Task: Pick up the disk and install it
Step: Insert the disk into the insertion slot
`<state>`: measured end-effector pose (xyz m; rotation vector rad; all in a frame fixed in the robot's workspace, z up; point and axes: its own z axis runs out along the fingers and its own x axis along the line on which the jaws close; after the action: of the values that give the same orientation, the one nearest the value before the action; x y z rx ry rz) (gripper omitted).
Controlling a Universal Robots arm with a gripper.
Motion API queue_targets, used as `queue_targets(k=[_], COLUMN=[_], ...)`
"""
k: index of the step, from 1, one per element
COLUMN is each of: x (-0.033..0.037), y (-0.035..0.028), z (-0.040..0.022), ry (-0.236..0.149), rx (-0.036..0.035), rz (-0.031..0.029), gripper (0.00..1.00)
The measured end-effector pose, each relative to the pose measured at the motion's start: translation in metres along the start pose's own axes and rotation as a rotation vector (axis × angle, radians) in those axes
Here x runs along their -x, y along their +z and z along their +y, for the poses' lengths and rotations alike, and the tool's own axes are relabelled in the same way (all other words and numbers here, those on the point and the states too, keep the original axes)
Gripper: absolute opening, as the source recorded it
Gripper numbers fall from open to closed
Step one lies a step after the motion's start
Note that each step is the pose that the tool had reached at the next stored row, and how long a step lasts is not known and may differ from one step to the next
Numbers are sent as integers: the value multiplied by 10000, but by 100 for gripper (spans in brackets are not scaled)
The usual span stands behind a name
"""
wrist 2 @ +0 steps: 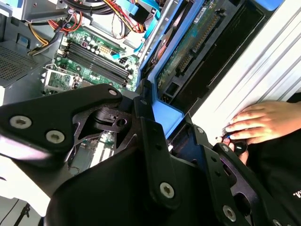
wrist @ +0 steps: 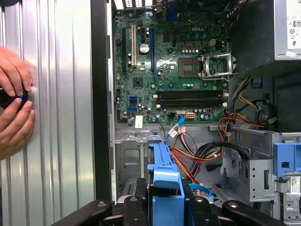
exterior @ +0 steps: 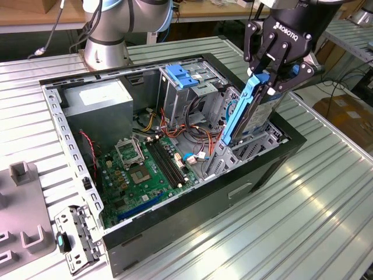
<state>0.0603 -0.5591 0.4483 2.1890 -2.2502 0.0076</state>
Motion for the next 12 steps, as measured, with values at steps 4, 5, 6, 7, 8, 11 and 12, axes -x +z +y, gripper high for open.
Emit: queue_targets(k=[4, 5, 6, 7, 8, 11, 12], x=[0, 0, -1, -1, -1, -1, -1], y=[9, 14, 18, 20, 23, 24, 24], z=[0, 0, 0, 1, 2, 2, 3], ry=[0, 0, 0, -2, -4, -4, -4], rx=[6, 7, 8, 8, 8, 8, 8], rz=[3, -1, 1, 2, 0, 2, 1], gripper=[37, 37, 37, 37, 37, 37, 37])
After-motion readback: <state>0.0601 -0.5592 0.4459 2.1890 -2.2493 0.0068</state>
